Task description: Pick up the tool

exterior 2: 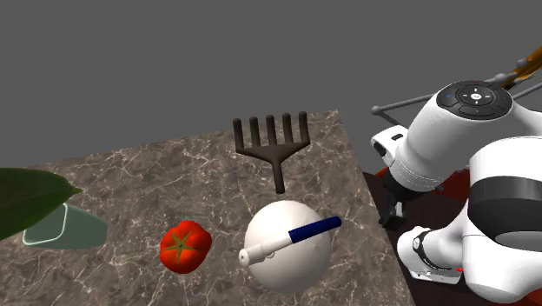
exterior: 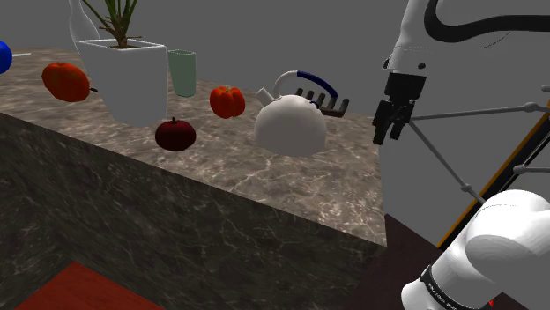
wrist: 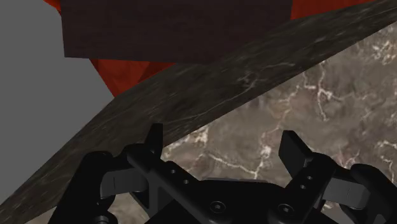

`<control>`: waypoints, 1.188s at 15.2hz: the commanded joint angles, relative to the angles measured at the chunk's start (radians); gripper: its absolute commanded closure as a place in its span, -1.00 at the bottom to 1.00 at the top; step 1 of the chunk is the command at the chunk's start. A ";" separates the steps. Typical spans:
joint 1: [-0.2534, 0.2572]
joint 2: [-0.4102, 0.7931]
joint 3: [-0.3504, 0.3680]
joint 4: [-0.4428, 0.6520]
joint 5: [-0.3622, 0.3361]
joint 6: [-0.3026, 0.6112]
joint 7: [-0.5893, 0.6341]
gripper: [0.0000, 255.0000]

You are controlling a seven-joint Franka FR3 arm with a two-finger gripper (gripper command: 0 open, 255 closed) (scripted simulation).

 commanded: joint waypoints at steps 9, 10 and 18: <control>-0.080 0.301 0.125 0.241 0.083 0.078 0.420 -1.00; -0.090 0.339 0.135 0.276 0.086 0.084 0.471 -1.00; -0.158 0.642 0.180 0.588 0.068 0.093 0.870 -1.00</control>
